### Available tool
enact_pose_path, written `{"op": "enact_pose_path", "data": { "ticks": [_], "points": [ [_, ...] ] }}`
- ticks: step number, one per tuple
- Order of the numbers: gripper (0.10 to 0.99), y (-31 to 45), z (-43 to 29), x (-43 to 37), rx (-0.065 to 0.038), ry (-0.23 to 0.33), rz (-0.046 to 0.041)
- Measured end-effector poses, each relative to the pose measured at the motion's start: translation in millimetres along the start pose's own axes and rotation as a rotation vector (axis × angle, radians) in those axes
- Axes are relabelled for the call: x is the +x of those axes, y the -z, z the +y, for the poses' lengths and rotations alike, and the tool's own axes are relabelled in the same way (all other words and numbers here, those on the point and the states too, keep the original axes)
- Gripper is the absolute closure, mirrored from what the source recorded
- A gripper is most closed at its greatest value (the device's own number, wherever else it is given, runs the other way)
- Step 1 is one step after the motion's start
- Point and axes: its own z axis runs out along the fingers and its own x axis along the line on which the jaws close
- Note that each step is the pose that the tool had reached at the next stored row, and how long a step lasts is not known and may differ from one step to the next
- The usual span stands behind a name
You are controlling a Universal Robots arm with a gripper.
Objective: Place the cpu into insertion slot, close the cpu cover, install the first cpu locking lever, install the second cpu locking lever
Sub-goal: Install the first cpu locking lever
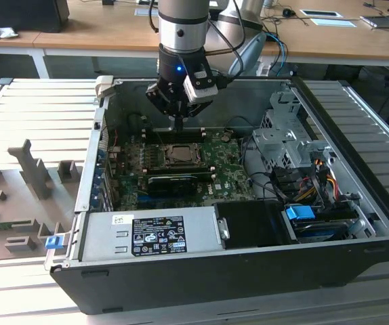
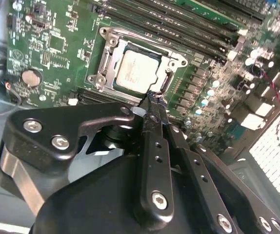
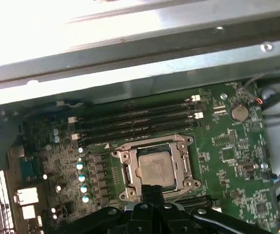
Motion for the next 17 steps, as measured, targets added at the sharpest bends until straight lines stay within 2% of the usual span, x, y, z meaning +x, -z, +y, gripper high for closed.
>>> {"op": "enact_pose_path", "data": {
  "ticks": [2,4,12,15,16,17],
  "points": [
    [0.980,0.0,0.0,0.0,0.000,0.046,0.0006],
    [0.980,-0.1,0.0,0.0,0.000,0.061,0.0008],
    [0.980,-0.2,-0.4,2.0,-0.003,0.079,0.0009],
    [0.980,-0.8,-1.4,9.1,-0.012,0.080,0.0009],
    [0.980,-1.3,-1.5,10.1,-0.022,0.084,0.0020],
    [0.980,-2.1,-1.5,10.2,-0.025,0.090,0.0023]
  ]
}}
